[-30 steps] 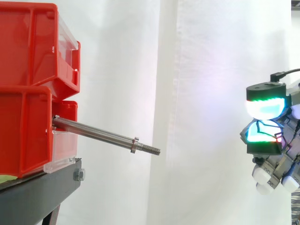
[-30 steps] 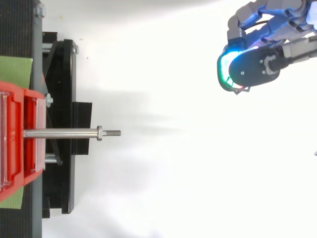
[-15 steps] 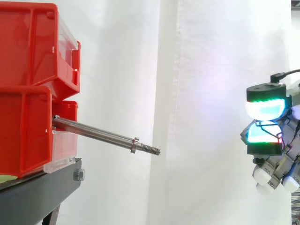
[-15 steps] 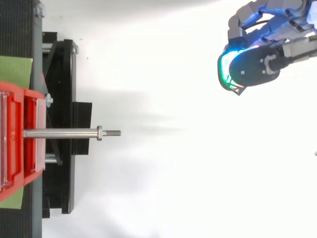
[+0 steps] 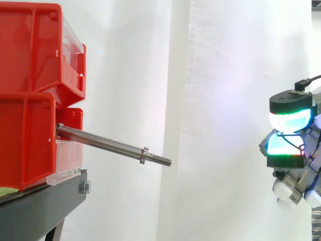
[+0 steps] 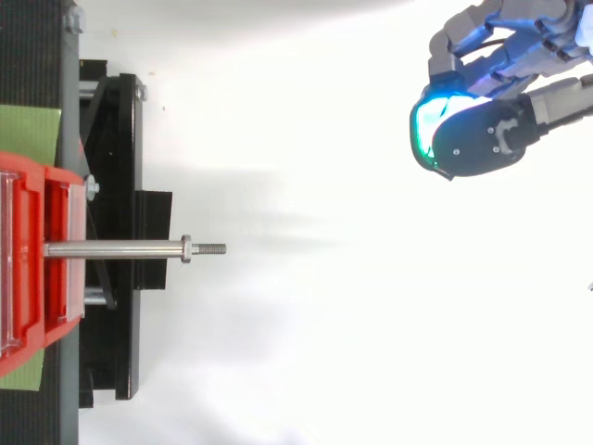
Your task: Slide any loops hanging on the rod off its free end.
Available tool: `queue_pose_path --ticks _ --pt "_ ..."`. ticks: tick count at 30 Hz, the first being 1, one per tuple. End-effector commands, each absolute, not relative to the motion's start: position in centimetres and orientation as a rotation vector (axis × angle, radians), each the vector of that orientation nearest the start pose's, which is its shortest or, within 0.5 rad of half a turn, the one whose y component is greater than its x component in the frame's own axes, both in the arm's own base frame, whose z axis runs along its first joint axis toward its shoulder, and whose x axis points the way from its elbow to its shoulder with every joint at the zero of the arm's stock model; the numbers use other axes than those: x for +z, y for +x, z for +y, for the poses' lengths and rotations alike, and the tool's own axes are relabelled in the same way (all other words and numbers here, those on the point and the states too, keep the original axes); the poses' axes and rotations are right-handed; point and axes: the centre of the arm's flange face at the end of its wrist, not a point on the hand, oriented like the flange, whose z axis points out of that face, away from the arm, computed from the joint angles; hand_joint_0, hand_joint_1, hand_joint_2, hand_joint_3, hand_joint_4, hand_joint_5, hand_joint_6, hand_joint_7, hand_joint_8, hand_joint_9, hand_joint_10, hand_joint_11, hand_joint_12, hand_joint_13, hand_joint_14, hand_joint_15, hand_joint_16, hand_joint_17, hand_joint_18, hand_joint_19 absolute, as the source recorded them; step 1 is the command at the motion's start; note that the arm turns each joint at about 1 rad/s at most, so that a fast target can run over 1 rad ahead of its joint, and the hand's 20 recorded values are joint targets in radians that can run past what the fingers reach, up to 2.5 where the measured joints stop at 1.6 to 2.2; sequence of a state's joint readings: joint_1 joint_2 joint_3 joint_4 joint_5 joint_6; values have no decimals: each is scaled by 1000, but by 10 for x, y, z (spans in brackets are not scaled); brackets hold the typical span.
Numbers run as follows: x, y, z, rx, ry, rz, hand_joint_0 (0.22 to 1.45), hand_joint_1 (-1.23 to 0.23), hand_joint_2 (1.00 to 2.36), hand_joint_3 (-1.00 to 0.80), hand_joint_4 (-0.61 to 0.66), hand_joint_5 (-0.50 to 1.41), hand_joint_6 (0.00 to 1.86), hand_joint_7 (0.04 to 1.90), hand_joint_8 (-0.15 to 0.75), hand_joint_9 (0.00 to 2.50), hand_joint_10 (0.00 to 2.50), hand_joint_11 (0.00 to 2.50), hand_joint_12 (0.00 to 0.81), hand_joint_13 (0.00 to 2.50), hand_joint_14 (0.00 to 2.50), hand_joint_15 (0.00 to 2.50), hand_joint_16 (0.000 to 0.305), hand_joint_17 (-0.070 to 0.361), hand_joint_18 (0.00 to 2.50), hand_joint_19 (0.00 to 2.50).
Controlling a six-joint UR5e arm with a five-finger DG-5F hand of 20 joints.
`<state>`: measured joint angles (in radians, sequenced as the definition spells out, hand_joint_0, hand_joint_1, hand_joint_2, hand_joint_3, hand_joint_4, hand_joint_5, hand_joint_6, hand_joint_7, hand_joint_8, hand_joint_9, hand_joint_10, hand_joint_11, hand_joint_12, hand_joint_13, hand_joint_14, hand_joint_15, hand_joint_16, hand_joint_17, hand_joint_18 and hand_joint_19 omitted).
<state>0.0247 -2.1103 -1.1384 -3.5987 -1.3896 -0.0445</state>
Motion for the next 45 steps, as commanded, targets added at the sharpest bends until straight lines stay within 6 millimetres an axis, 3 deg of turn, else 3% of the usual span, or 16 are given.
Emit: queue_pose_path --ticks 1,6,17,22,28,39,45 --pt "348 640 -135 699 1595 1551 639 -789 1013 -308 97 -200 828 1205 225 563 5 109 246 447 1 30 31 70 427 290" --pt "348 638 -135 694 1600 1556 640 -783 1004 -455 90 -200 828 1180 224 566 4 110 245 451 0 24 32 71 437 291" --pt "348 639 -136 695 1604 1546 597 -693 1000 -500 96 -196 826 1184 222 572 4 118 244 445 0 34 31 70 422 302" --pt "347 639 -132 699 1600 1554 545 -553 1000 -500 119 -189 822 1177 229 592 4 116 247 461 0 34 32 71 422 304" --pt "348 640 -129 704 1596 1556 595 -450 1000 -500 114 -175 813 1194 225 625 3 110 228 486 1 38 28 64 421 307" --pt "347 640 -128 701 1596 1559 596 -644 1018 -222 98 -165 806 1245 227 622 3 123 226 486 1 39 28 63 433 298" --pt "347 640 -128 701 1596 1559 607 -730 1019 -176 101 -183 824 1232 232 599 4 119 235 460 0 32 29 65 423 291"
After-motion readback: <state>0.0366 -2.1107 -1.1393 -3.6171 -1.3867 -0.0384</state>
